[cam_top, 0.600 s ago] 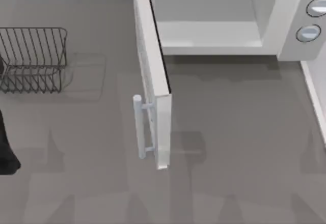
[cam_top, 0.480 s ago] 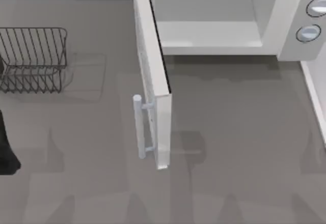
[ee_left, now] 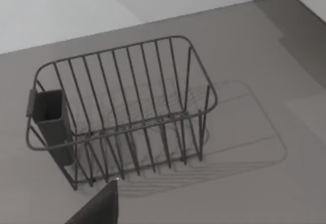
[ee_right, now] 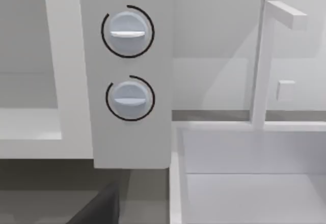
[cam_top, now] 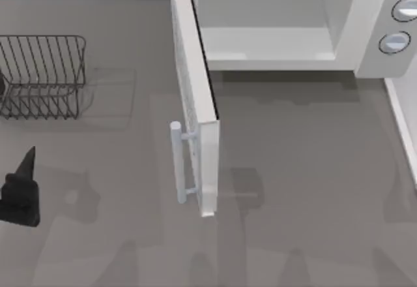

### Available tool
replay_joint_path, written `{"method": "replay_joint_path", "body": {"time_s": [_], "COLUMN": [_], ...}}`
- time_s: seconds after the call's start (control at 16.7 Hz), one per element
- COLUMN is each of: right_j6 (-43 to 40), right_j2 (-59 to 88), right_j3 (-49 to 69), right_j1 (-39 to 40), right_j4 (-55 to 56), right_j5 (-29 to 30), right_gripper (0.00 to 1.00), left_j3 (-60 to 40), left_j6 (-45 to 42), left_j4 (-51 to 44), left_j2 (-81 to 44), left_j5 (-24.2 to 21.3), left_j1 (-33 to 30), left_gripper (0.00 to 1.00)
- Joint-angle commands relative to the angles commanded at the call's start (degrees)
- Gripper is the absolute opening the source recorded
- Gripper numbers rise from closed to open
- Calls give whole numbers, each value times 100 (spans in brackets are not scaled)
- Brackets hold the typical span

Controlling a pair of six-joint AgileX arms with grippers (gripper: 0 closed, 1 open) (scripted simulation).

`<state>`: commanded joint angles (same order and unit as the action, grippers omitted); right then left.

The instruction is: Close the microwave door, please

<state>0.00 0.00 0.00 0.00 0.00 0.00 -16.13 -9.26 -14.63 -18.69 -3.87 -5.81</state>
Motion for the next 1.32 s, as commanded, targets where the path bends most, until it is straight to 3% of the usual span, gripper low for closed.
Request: {"method": "replay_joint_path", "body": {"time_s": [0.84,1.14,1.32], "right_j6": [0,0,0], "right_j2": [0,0,0], "right_j3": [0,0,0], "right_j1": [0,0,0], "right_j4": [0,0,0], "right_j5": [0,0,0], "right_gripper": [100,100,100], "left_j3": [-6560,-8860,-9731], "left_j6": [-3189,-4076,-4422], "left_j4": [-5449,-6647,-6987], "left_j2": [-6466,-7934,-8391], "left_j5": [-1385,-1883,-2090], "left_j1": [-1385,-1604,-1652], "left_gripper": [100,100,100]}}
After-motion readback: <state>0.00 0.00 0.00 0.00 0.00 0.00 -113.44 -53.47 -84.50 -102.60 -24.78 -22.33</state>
